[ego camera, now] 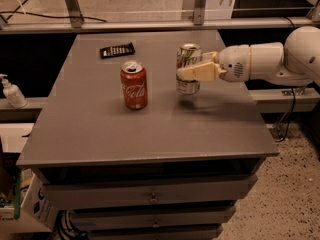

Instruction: Move 7up can near coke can

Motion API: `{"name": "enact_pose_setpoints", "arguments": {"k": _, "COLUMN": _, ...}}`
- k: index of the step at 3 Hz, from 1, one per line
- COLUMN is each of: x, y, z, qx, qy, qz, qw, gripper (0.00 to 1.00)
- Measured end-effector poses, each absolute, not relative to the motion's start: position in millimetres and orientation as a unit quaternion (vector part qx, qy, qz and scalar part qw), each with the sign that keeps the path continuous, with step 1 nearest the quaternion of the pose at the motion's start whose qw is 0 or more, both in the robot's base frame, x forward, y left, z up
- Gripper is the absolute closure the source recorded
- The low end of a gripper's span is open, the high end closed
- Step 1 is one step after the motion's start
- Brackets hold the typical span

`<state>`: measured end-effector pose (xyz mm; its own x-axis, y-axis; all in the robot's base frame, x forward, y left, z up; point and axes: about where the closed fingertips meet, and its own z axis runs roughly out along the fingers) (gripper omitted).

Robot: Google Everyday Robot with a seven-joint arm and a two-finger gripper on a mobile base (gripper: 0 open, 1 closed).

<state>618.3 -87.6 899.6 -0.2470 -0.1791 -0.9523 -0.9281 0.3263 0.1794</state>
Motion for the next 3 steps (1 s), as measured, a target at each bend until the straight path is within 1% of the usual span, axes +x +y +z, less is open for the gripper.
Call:
{"name": "enact_pose_setpoints", "arguments": {"k": 1, "x": 618.3, "y": -87.6, "z": 899.6, "qx": -0.410, "qy": 0.675, "qz": 0.410, "qw": 0.456, "gripper": 1.00}}
{"name": "enact_pose_setpoints", "arguments": {"k": 2, "x": 619.9, "y": -79.6, "z": 906.3, "qx": -0.401, "qy": 0.660, "qz": 0.420, "qw": 0.476, "gripper": 1.00}}
{"name": "enact_pose_setpoints", "arguments": {"k": 3, "x": 613.9, "y": -58.7, "z": 914.2, "qx": -0.400, "qy": 0.636, "qz": 0.431, "qw": 0.501, "gripper": 1.00}}
